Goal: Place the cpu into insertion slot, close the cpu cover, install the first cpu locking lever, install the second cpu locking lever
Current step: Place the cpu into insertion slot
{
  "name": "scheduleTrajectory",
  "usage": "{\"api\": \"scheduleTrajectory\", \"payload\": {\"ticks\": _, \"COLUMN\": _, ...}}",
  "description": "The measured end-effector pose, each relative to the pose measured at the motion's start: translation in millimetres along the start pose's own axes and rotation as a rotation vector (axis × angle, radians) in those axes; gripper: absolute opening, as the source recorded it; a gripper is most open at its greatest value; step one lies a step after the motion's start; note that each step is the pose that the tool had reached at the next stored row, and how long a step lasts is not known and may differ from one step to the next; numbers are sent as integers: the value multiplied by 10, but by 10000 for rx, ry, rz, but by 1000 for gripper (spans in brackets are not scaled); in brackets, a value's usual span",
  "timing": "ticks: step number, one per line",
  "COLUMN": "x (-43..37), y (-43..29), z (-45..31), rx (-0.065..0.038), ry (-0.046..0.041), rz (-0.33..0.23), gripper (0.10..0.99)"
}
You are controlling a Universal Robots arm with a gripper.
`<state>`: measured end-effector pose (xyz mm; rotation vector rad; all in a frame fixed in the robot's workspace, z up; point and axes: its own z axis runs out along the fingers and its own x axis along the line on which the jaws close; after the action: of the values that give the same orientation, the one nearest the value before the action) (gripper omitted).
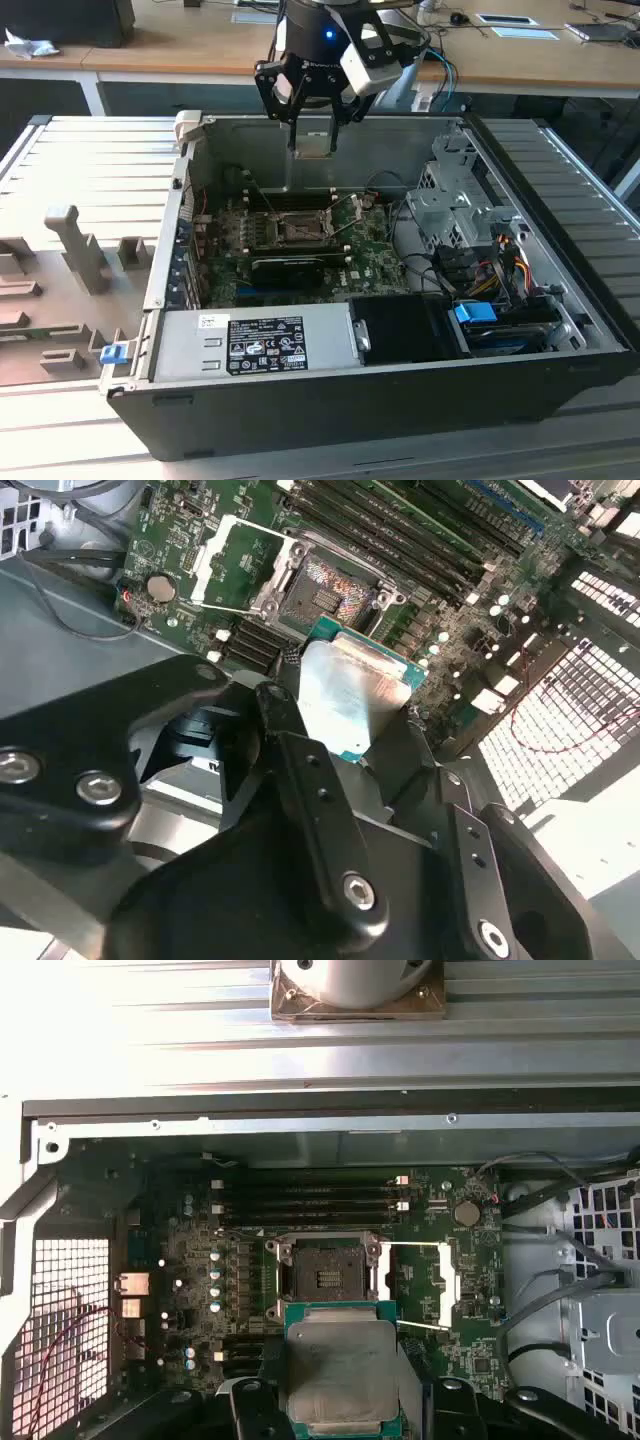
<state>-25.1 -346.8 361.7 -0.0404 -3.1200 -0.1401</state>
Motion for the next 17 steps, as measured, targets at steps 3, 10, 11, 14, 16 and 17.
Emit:
{"api": "scheduleTrajectory", "payload": {"ticks": 3, "x": 0, "y": 0, "z": 0, "rx": -12, "ry": -56, "rz": 619, "gripper": 529}}
{"api": "scheduleTrajectory", "payload": {"ticks": 10, "x": 0, "y": -2, "z": 19, "rx": -12, "ry": -64, "rz": 719, "gripper": 529}}
{"api": "scheduleTrajectory", "payload": {"ticks": 11, "x": 0, "y": -2, "z": 20, "rx": -14, "ry": -65, "rz": 729, "gripper": 529}}
{"api": "scheduleTrajectory", "payload": {"ticks": 14, "x": 0, "y": -3, "z": 22, "rx": -17, "ry": -83, "rz": 925, "gripper": 529}}
{"api": "scheduleTrajectory", "payload": {"ticks": 16, "x": 0, "y": -3, "z": 23, "rx": -21, "ry": -99, "rz": 1110, "gripper": 529}}
{"api": "scheduleTrajectory", "payload": {"ticks": 17, "x": 0, "y": -3, "z": 23, "rx": -23, "ry": -106, "rz": 1185, "gripper": 529}}
